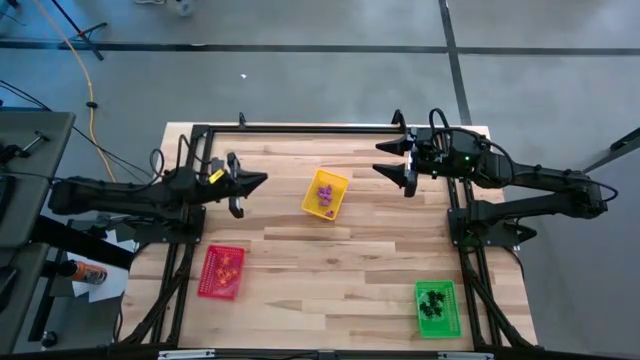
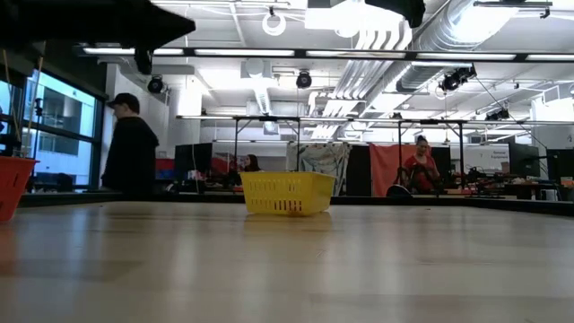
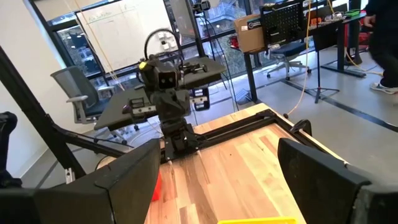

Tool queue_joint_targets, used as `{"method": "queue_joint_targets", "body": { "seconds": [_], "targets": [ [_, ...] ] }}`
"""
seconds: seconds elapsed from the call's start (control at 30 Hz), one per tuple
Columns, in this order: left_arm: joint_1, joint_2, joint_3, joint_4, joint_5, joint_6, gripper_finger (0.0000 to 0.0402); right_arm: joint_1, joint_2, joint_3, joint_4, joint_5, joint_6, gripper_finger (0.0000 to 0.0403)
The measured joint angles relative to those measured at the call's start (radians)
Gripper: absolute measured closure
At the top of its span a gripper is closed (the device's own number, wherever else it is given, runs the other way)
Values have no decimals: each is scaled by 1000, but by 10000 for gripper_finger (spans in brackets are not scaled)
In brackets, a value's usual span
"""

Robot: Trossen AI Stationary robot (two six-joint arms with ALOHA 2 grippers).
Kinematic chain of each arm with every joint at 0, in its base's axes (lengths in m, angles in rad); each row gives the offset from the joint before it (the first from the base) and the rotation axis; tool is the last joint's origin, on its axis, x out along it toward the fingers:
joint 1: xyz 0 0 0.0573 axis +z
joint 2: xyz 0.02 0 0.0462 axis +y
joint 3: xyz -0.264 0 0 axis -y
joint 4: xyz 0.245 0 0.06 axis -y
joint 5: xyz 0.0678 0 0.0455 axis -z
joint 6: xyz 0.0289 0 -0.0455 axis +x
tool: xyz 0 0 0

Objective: Sort Halloween decoration
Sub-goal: Return to Home Position

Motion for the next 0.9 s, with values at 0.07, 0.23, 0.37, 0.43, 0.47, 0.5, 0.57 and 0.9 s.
{"method": "queue_joint_targets", "body": {
  "seconds": [0.07,0.23,0.37,0.43,0.47,0.5,0.57,0.9],
  "targets": [
    [0,-18,-45,37,-9,-7,400,0,0,0,0,0,0,84],
    [0,-72,-133,101,-18,-36,401,0,0,0,0,0,0,84],
    [0,-120,-184,110,-45,-59,401,0,0,0,0,0,0,84],
    [0,-144,-208,127,-60,-60,401,0,0,0,0,0,0,84],
    [0,-154,-220,140,-67,-58,401,0,0,0,0,0,0,84],
    [0,-165,-235,152,-79,-60,401,0,0,0,-1,0,0,84],
    [0,-187,-262,145,-106,-74,401,0,0,0,0,0,2,84],
    [0,-211,-261,53,-112,-103,401,-1,-47,0,-31,0,25,84]
  ]
}}
